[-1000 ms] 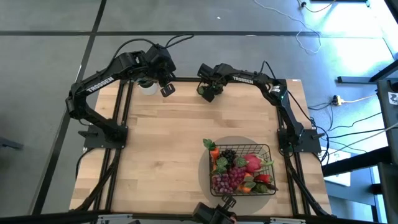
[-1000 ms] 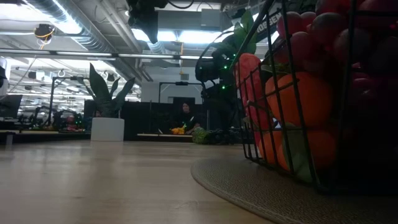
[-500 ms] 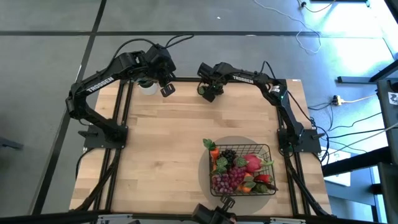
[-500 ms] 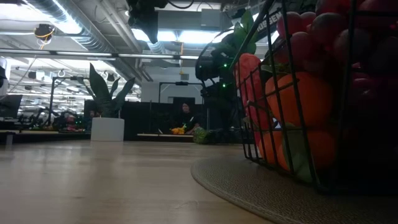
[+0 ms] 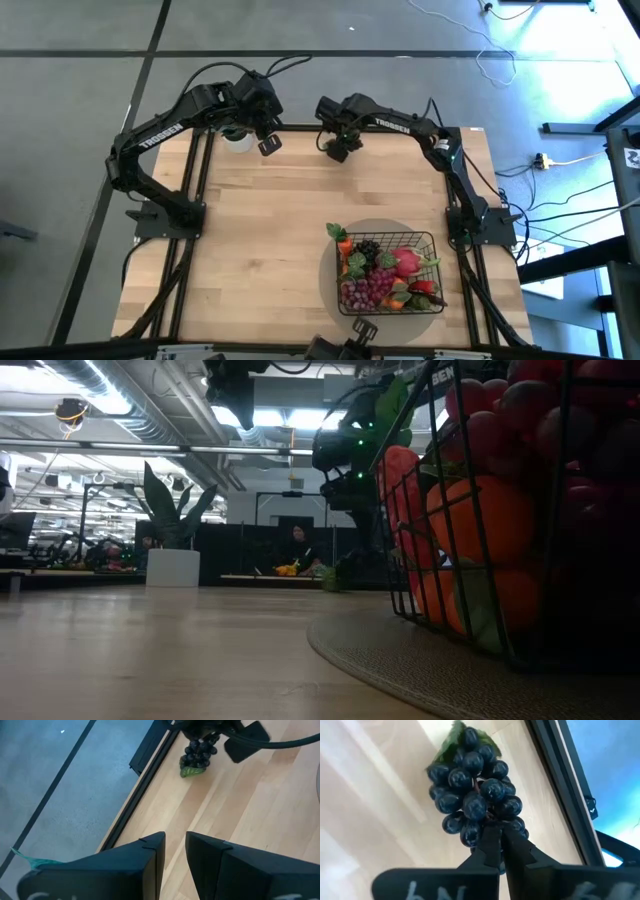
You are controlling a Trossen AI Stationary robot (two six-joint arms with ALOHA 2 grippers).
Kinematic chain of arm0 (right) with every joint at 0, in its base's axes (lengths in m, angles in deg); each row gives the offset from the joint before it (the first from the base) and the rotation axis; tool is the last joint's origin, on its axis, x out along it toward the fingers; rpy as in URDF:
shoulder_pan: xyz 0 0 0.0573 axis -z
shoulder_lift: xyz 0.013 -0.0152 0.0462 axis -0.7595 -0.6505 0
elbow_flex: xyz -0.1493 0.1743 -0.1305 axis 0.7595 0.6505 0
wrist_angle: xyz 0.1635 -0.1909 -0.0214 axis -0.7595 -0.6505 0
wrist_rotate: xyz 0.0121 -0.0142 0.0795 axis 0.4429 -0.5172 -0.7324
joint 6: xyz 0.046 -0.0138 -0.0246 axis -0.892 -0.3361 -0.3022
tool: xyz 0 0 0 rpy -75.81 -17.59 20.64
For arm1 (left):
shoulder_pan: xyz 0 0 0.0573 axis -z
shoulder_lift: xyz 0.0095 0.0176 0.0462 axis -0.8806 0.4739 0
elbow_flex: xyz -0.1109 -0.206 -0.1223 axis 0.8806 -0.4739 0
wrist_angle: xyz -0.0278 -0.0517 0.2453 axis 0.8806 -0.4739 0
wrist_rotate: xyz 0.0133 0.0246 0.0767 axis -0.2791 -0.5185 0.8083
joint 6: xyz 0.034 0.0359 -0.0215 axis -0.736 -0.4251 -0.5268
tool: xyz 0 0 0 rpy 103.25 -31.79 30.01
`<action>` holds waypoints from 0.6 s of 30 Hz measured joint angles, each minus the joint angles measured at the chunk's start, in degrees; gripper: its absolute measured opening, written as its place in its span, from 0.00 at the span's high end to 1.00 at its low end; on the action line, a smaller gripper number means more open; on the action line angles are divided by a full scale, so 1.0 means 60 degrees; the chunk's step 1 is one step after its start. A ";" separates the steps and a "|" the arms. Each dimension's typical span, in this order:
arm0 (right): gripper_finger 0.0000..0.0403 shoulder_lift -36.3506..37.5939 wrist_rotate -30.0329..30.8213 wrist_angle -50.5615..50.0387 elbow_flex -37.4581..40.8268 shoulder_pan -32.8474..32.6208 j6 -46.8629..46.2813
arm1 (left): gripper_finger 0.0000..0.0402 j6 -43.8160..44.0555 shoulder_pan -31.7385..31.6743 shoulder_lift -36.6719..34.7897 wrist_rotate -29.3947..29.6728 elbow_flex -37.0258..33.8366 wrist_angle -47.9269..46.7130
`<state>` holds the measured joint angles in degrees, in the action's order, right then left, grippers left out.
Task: Build produce basket
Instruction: Put the black grapes into the wire basket
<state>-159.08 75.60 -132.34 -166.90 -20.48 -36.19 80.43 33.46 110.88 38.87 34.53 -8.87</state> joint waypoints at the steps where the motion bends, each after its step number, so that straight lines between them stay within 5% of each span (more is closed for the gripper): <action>1: 1.00 0.0000 0.0003 -0.0198 -0.0133 -0.0046 0.0076 | 0.84 0.0002 -0.0001 0.0000 0.0000 0.0000 0.0000; 13: 1.00 0.0000 0.0212 -0.3062 -0.2637 -0.0803 0.0070 | 0.84 -0.0125 0.0000 0.0000 0.0002 0.0000 0.0000; 18: 1.00 0.0462 0.0574 -0.3235 -0.2551 -0.1173 -0.0024 | 0.84 -0.0302 0.0000 0.0000 -0.0001 0.0000 0.0000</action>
<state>-156.31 79.04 -151.75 -182.21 -27.52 -36.33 78.62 33.46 110.88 38.87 34.53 -8.88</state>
